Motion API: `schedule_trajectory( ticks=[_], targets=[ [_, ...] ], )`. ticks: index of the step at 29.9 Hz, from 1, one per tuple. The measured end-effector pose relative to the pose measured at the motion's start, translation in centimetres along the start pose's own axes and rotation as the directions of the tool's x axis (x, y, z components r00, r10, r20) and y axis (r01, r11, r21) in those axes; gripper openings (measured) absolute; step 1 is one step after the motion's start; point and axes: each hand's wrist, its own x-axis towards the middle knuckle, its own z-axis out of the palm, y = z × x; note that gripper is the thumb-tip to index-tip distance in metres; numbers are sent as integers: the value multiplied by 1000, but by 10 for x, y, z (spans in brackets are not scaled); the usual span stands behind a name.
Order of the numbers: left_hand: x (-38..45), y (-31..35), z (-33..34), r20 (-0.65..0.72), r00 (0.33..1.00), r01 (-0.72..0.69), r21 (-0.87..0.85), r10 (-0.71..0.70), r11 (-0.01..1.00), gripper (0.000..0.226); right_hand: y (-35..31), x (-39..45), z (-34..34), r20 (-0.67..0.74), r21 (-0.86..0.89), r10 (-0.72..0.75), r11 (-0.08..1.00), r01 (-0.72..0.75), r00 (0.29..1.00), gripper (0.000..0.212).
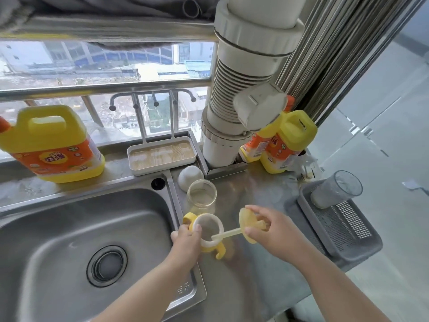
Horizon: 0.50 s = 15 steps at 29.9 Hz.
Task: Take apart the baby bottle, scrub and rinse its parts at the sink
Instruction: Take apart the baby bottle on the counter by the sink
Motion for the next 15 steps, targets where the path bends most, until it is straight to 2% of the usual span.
schedule_trajectory(
  ticks=[4, 8, 11, 13, 15],
  targets=[
    [11, -5, 2, 11, 1000, 26, -202, -25, 979, 21, 5, 7, 1, 7, 18, -5, 1000, 5, 1000, 54],
    [16, -13, -3, 9, 1000, 5, -235, -2, 972, 23, 10, 12, 6, 33, 38, -15, 999, 14, 999, 55],
    [12, -15, -9, 3, 999, 41, -283, -42, 958, 24, 13, 14, 11, 45, 67, -16, 998, 12, 999, 56],
    [5, -14, -14, 8, 1000, 30, -225, -29, 974, 20, 13, 14, 14, 57, 93, -9, 996, 4, 998, 57],
    [-1, -12, -20, -45, 997, -62, -77, 59, 995, 14, 13, 14, 18, 69, 127, 0, 992, -9, 998, 53]
  ],
)
